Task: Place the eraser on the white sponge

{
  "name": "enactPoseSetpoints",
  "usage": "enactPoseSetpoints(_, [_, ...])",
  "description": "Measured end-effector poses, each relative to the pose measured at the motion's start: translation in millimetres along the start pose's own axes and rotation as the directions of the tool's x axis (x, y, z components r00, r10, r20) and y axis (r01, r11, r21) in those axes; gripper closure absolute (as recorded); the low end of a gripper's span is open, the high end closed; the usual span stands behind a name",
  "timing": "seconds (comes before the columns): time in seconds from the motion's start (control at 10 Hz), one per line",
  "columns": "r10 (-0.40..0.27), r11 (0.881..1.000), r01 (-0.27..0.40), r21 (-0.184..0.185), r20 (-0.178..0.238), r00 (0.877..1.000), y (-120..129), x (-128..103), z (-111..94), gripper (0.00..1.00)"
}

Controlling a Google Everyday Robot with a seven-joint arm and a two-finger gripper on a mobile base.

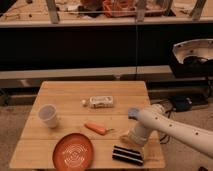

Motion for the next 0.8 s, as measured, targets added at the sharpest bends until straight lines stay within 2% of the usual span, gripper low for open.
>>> enactPoseSetpoints(0.8, [0.0, 1.0, 0.0, 0.01, 0.001, 1.0, -3.0, 0.3, -0.1, 0.2])
